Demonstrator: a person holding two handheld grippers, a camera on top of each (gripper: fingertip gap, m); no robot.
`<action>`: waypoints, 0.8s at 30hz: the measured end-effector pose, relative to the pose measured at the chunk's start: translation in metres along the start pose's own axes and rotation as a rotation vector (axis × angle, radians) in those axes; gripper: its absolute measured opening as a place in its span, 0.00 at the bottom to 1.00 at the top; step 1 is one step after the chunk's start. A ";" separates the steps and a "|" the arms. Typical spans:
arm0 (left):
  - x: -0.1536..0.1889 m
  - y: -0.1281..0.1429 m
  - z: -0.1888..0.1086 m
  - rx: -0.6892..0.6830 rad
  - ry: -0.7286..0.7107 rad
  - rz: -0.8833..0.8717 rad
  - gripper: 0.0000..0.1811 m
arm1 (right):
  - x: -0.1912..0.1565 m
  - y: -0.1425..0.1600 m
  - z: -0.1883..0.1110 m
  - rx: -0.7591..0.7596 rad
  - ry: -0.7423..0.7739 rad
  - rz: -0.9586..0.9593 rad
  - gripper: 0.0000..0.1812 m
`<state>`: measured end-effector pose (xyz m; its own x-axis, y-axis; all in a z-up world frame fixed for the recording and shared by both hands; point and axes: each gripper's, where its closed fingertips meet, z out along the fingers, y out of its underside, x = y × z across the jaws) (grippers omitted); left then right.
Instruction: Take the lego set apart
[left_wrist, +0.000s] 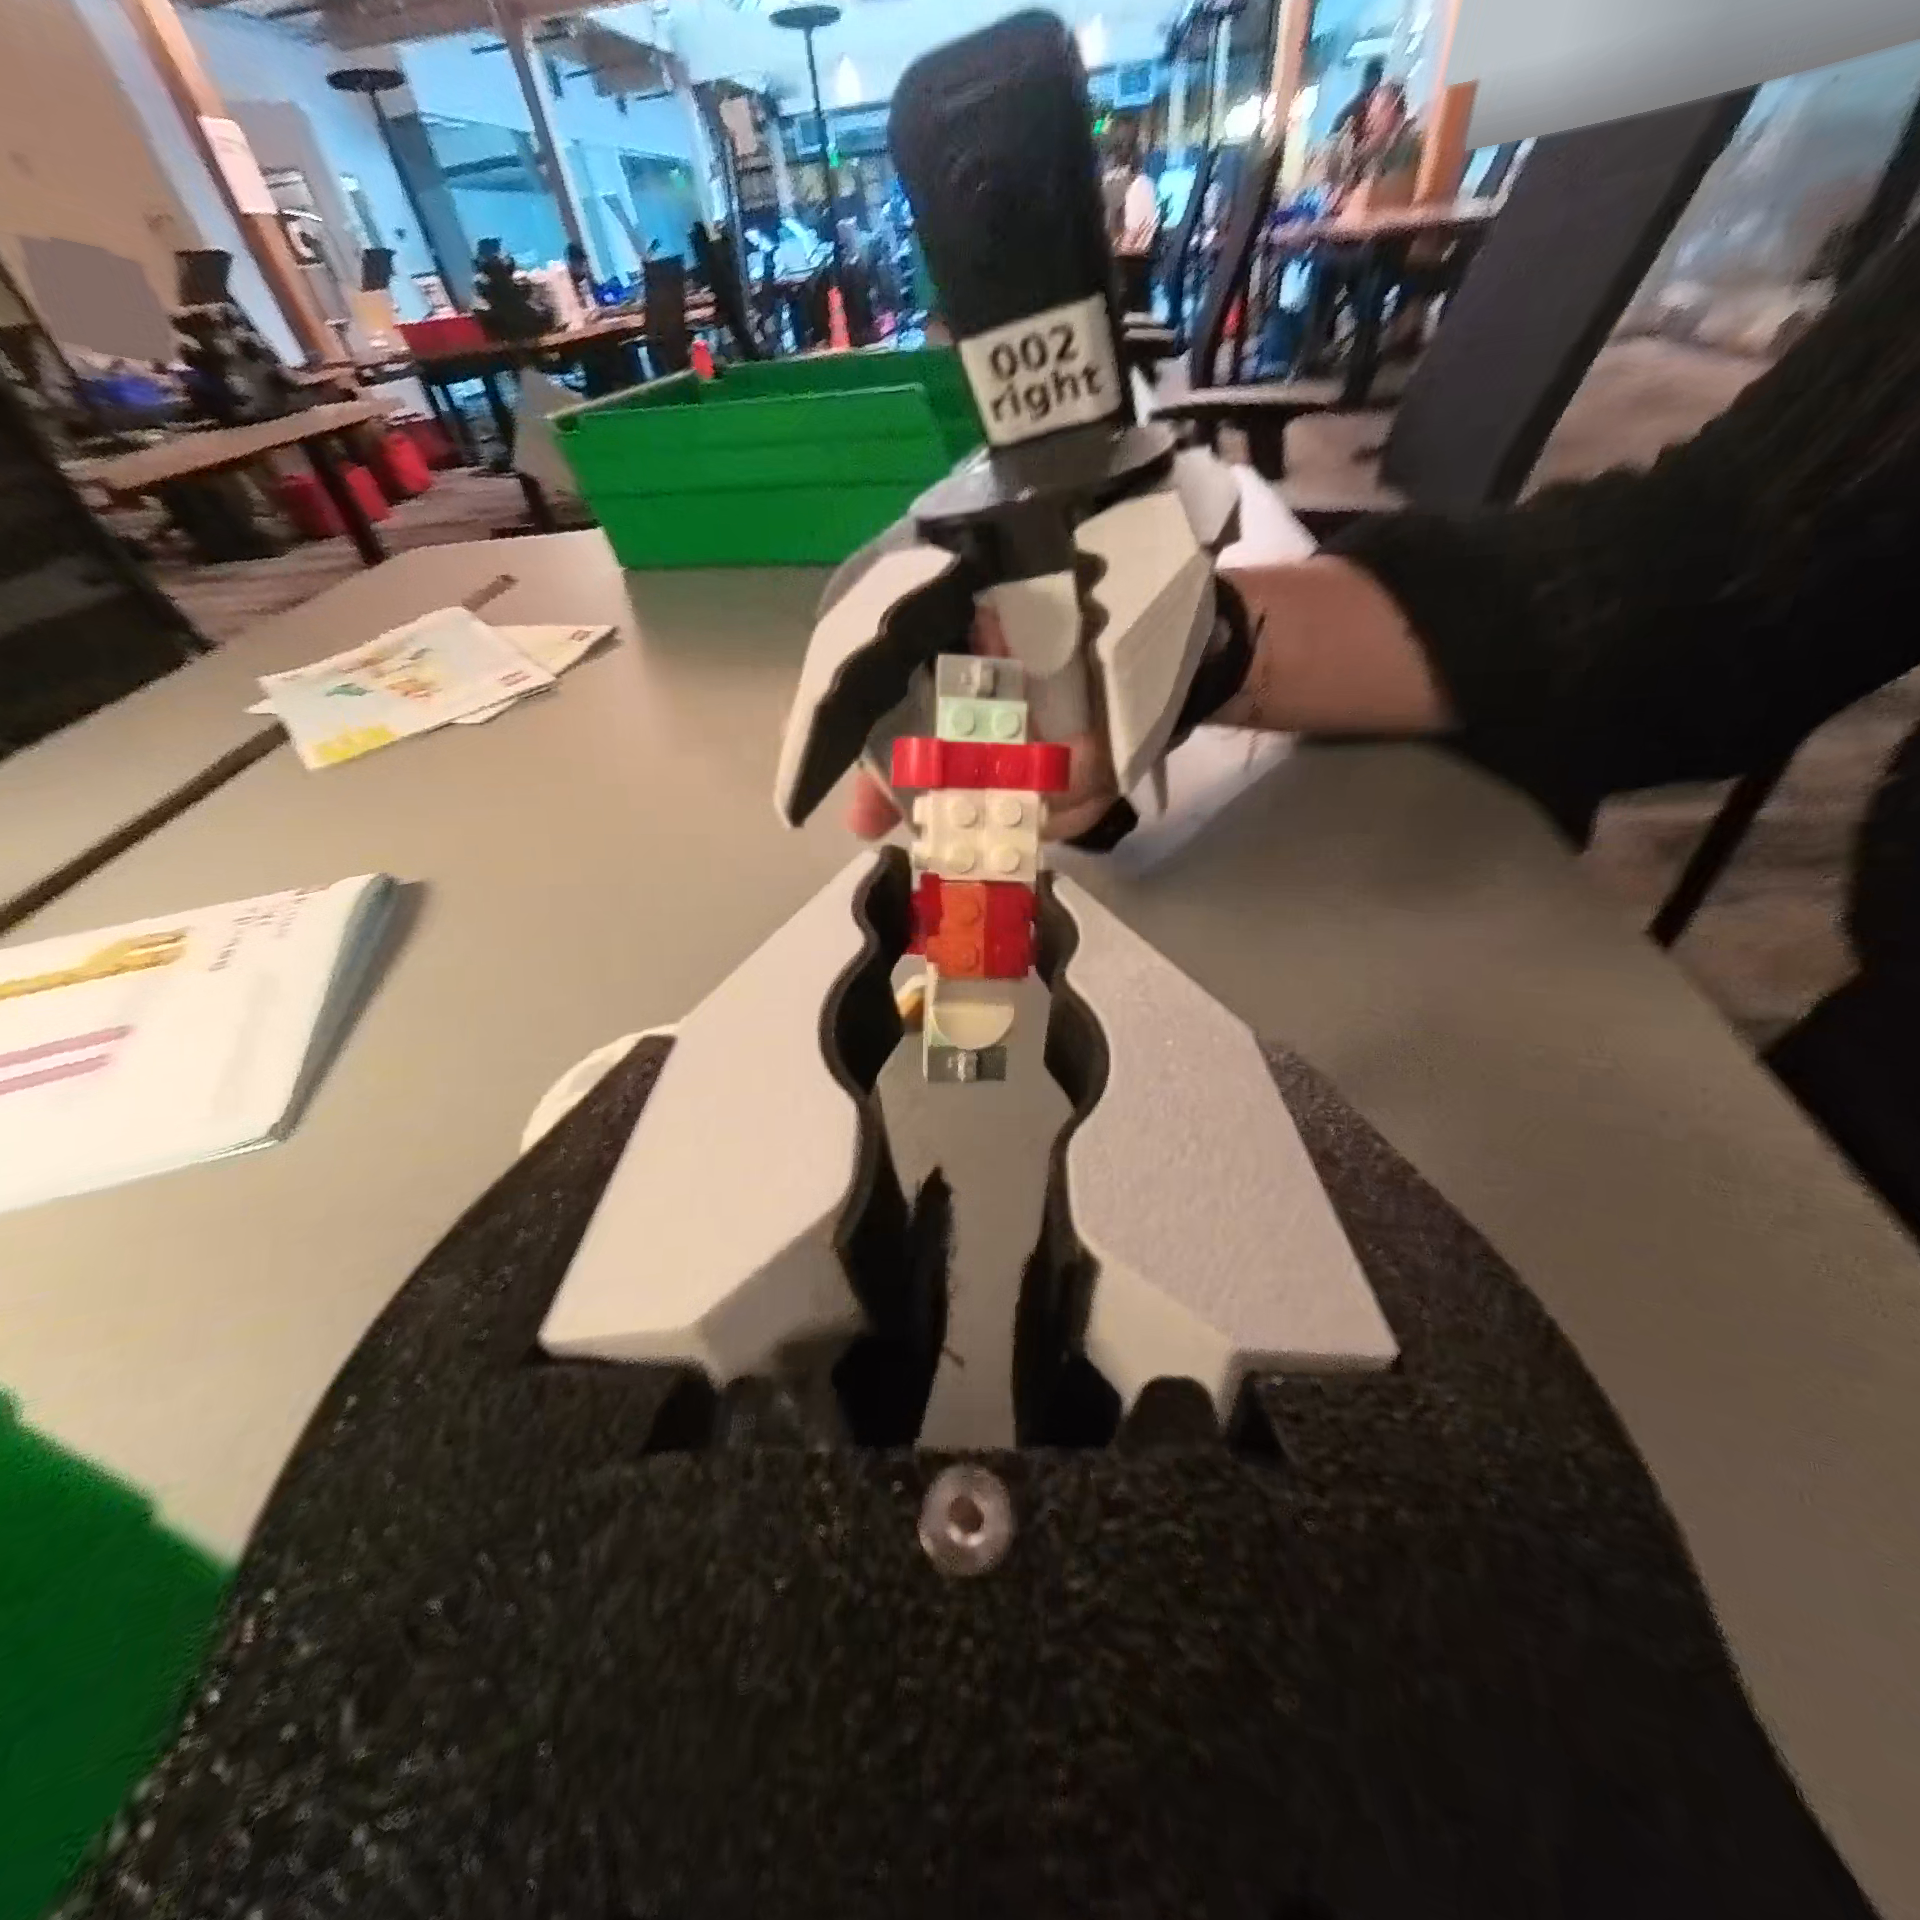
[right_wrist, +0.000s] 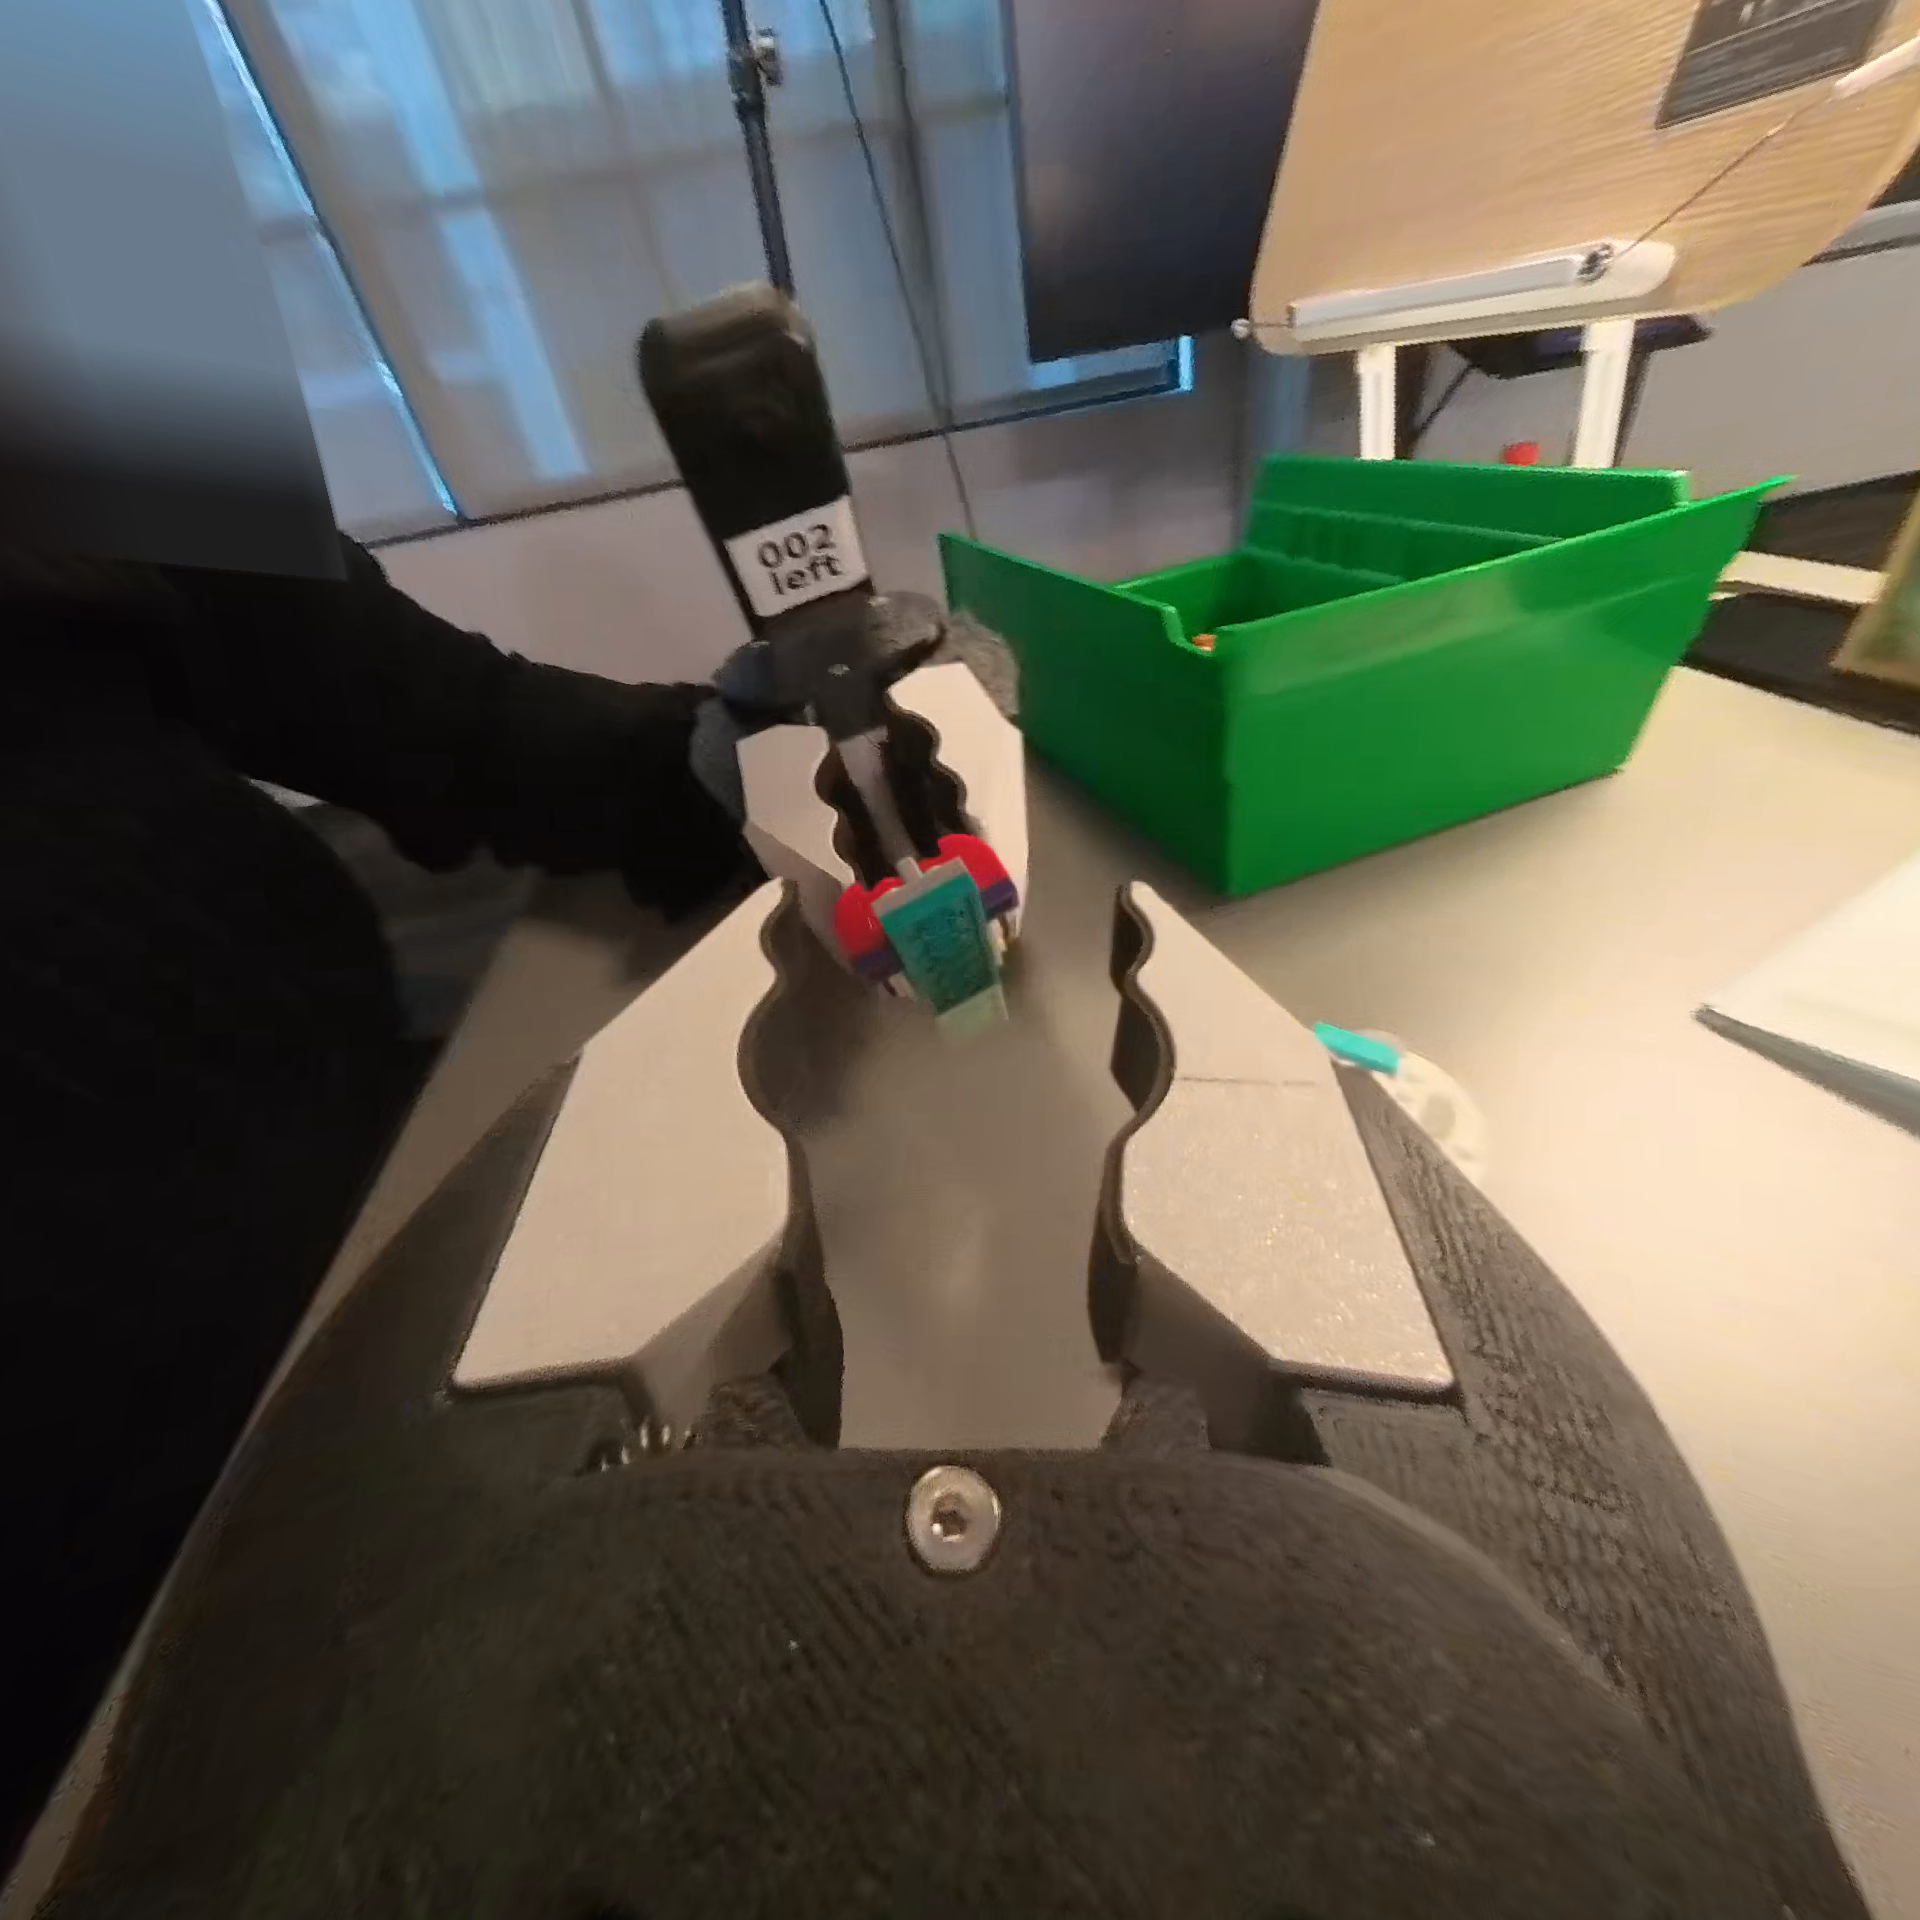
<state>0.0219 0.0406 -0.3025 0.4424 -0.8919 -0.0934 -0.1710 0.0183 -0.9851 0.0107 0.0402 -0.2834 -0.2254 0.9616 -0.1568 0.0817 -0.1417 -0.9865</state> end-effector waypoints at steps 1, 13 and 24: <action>0.004 -0.003 0.001 0.017 0.023 -0.028 0.12 | -0.005 0.000 0.002 0.003 -0.021 0.001 0.30; 0.031 -0.021 0.000 0.081 0.258 -0.218 0.13 | -0.033 -0.001 -0.001 0.016 -0.177 -0.072 0.21; 0.028 -0.020 -0.011 0.130 0.389 -0.439 0.13 | -0.032 -0.006 0.008 0.080 -0.119 -0.137 0.19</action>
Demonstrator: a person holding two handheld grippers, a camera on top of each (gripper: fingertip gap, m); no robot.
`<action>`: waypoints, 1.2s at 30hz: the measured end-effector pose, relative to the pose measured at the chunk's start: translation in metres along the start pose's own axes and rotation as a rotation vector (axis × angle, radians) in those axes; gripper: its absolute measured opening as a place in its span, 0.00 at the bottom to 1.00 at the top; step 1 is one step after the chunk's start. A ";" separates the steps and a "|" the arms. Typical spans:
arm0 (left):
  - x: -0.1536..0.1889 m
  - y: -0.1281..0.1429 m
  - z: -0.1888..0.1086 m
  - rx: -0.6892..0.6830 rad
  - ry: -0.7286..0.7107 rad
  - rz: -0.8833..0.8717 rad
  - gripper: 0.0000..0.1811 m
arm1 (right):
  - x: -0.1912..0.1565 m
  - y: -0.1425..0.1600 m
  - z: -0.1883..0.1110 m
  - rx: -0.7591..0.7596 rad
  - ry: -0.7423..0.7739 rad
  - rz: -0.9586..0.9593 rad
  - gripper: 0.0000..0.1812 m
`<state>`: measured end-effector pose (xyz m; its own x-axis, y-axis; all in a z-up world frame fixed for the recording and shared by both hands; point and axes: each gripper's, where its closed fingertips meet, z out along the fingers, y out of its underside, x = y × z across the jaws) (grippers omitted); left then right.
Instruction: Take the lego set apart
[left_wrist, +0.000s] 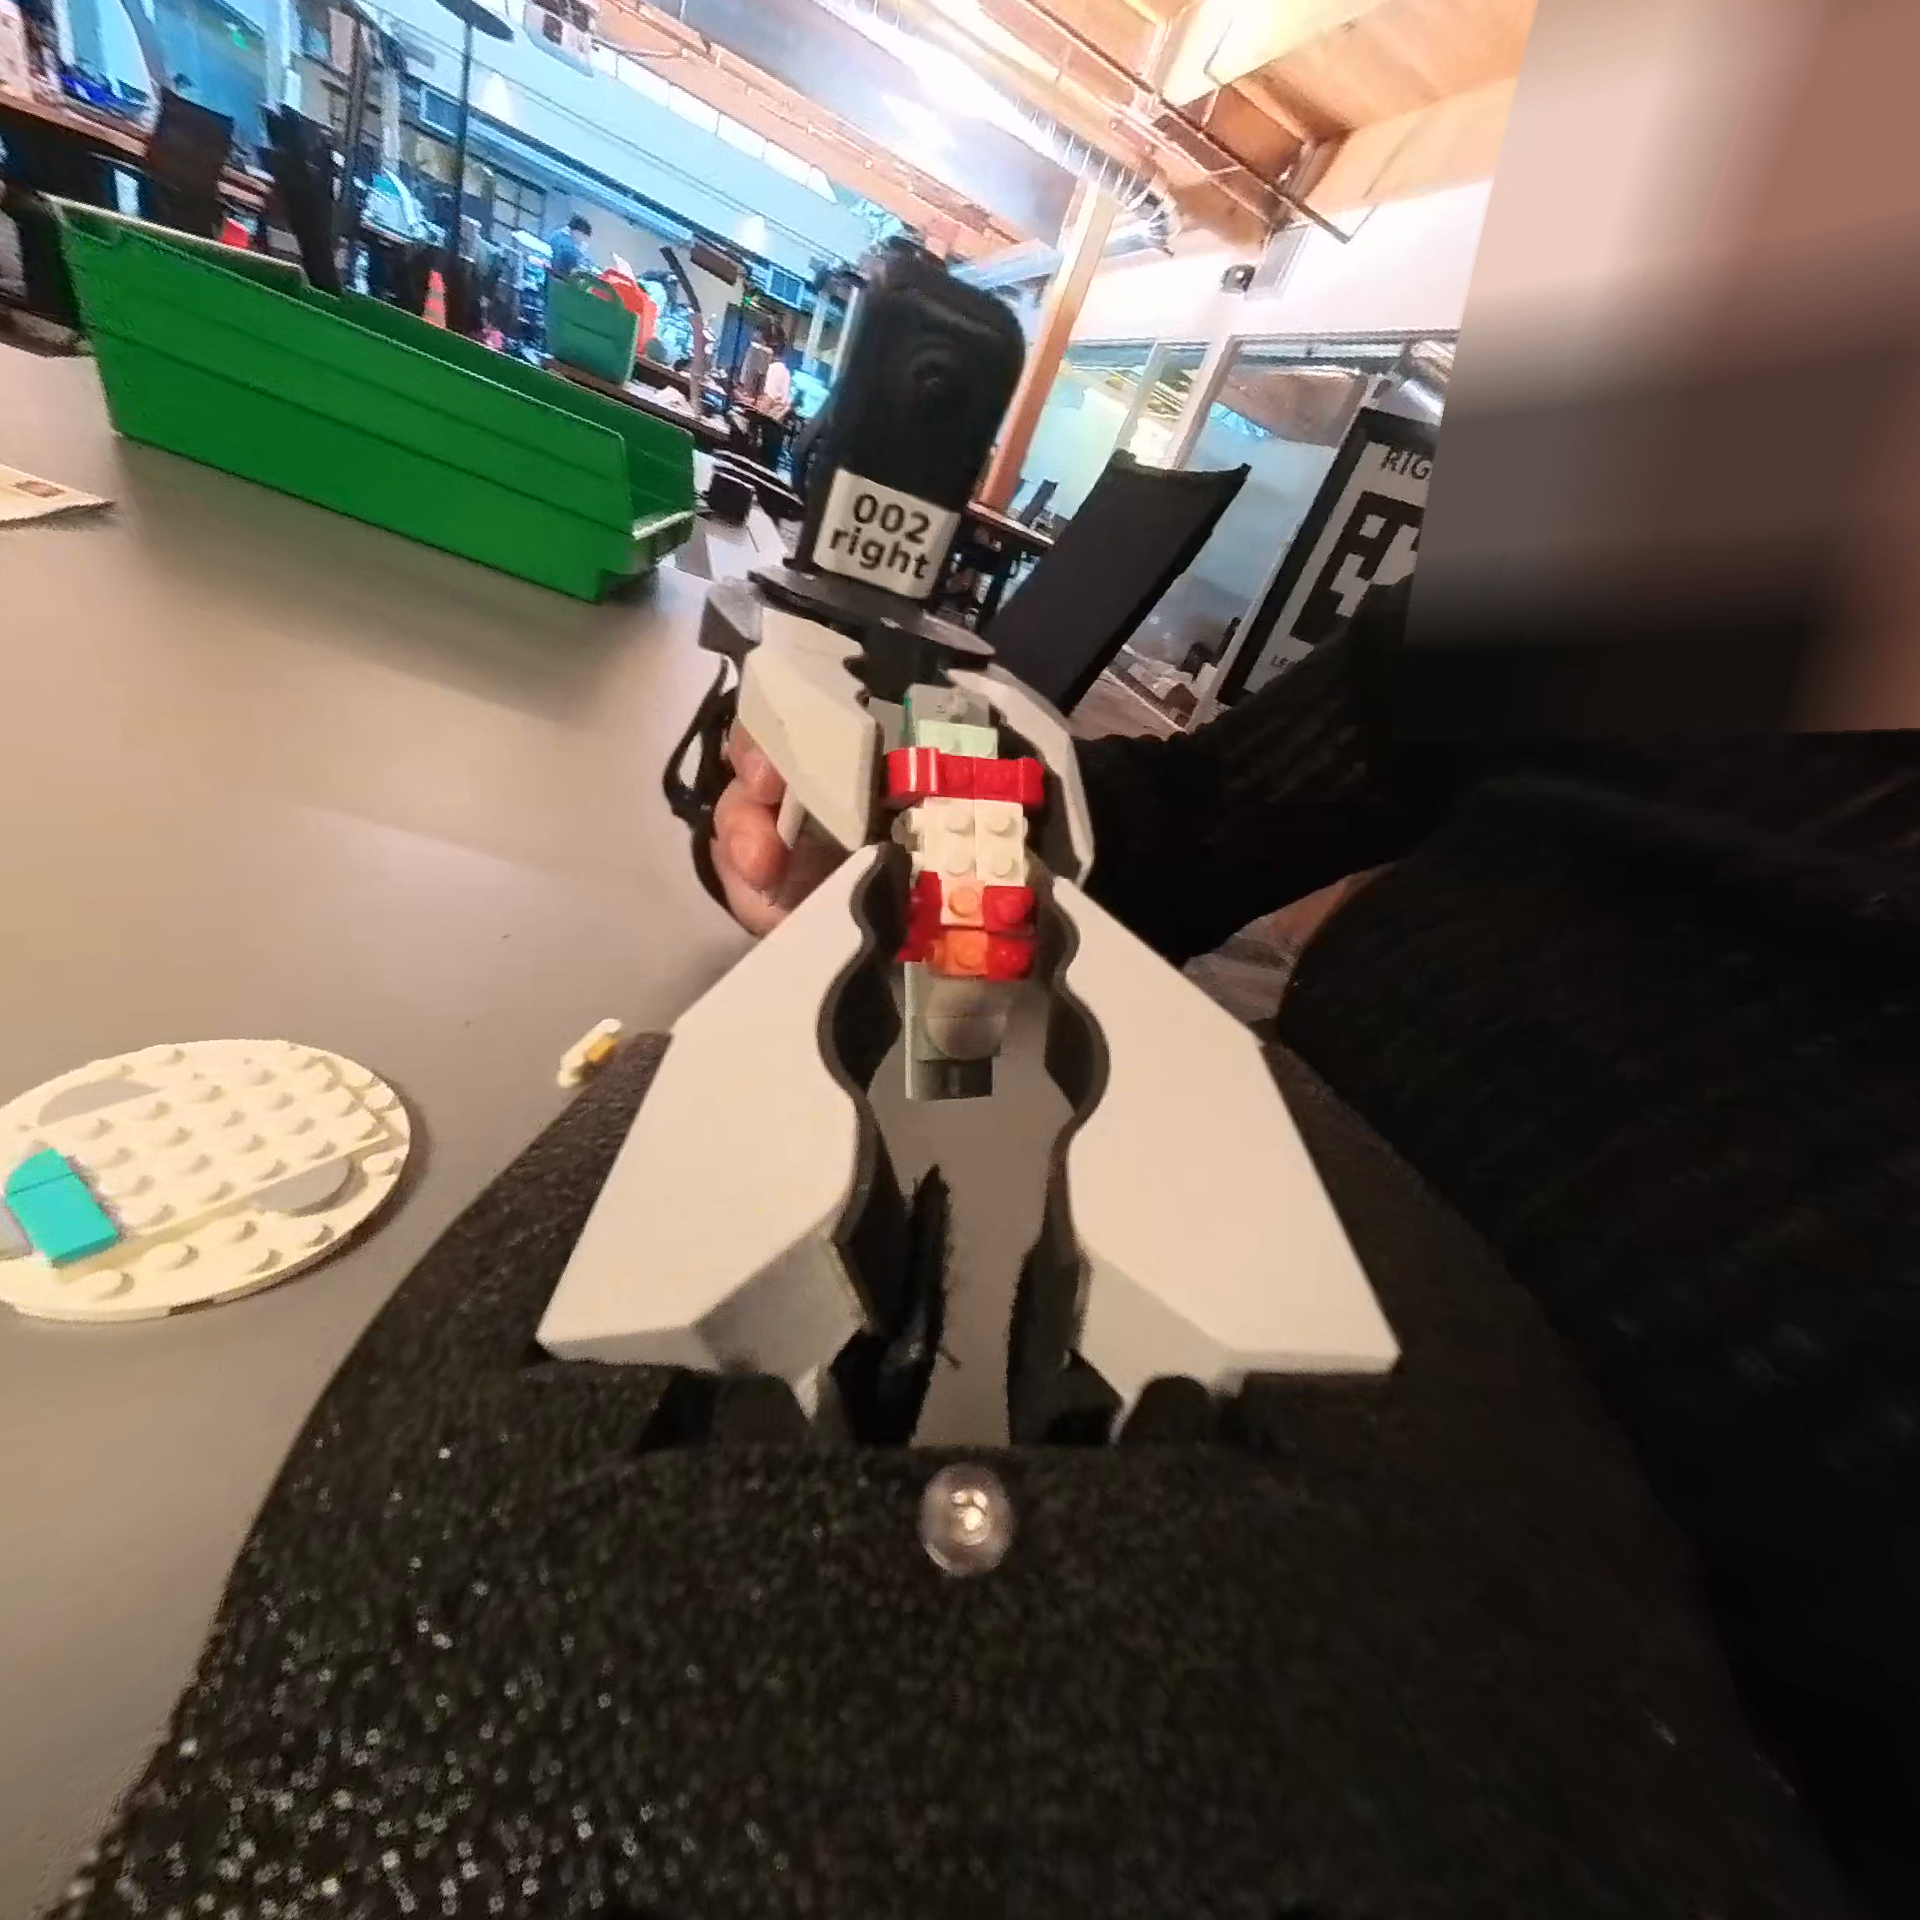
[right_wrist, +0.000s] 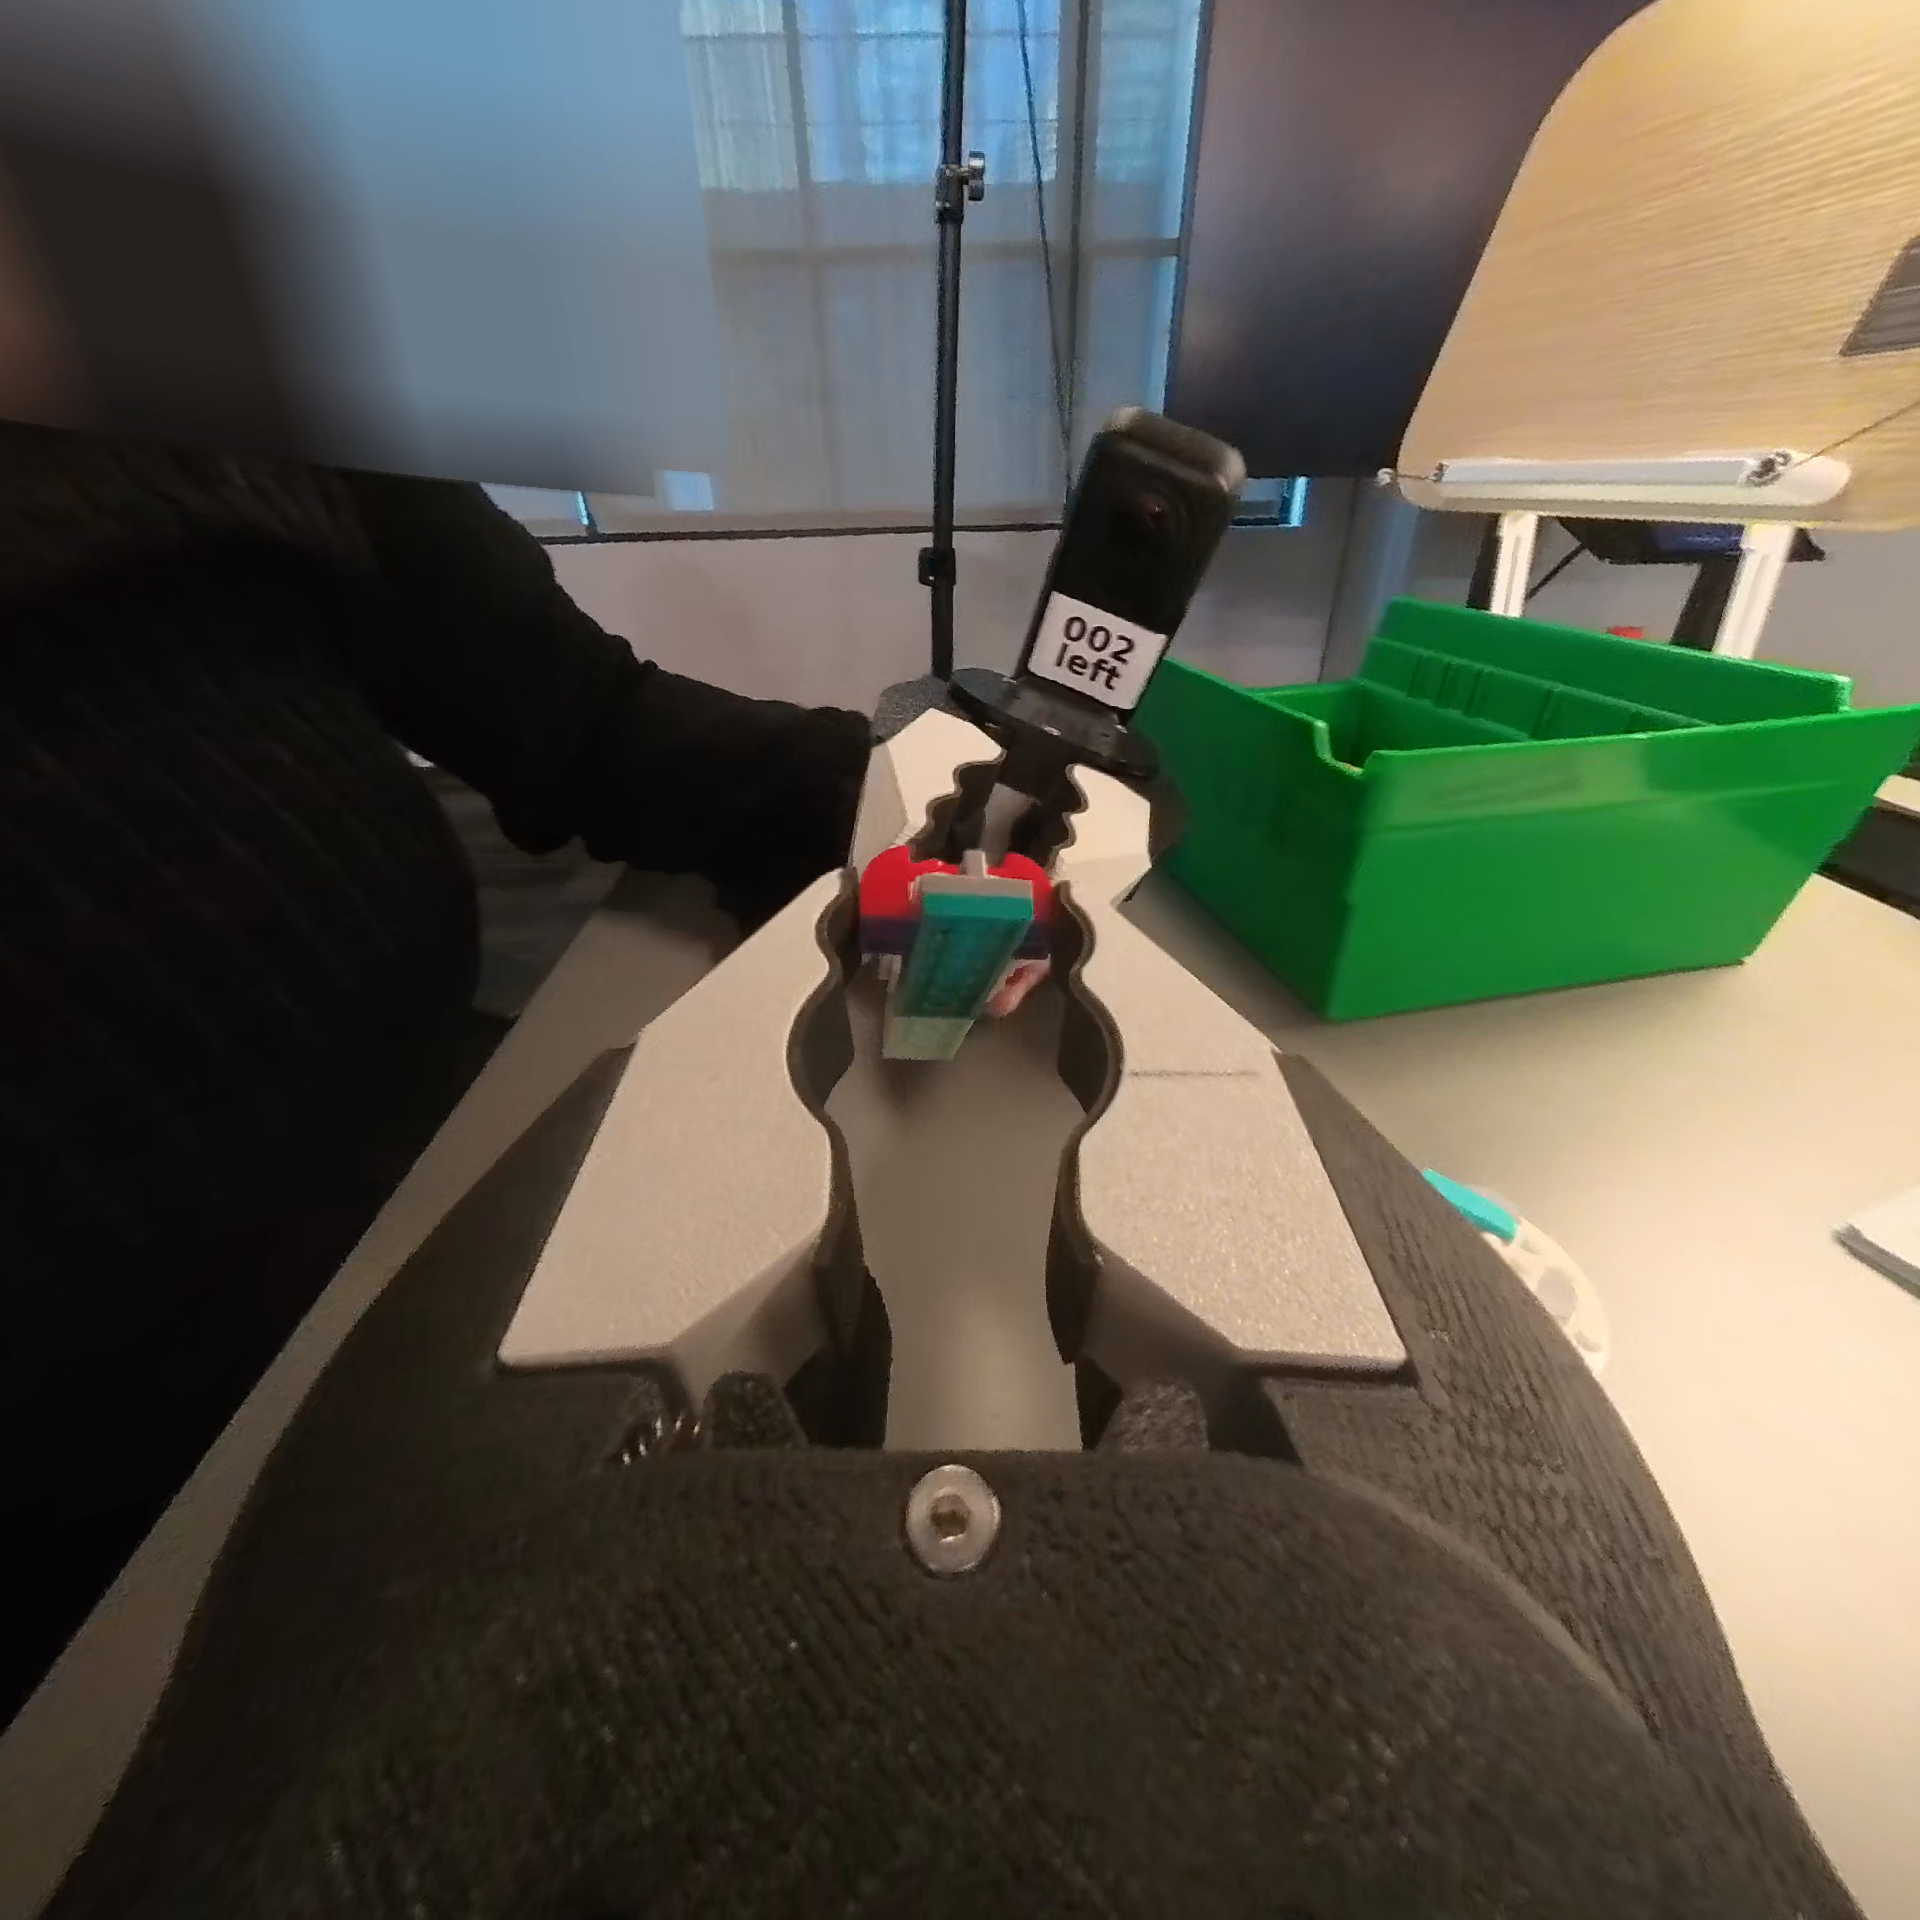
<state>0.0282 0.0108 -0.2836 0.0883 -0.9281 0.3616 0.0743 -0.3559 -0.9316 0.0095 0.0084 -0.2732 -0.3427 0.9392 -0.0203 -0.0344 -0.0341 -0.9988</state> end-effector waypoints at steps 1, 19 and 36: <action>0.004 0.001 0.001 -0.008 0.024 -0.009 0.13 | -0.004 0.000 -0.001 0.002 -0.023 -0.001 0.19; -0.087 0.050 -0.053 -0.476 -0.644 0.168 0.09 | 0.055 0.028 -0.021 -0.212 0.283 0.089 0.19; 0.009 0.040 0.016 -0.391 -0.213 0.139 0.29 | 0.120 -0.011 -0.086 0.008 0.707 0.049 0.19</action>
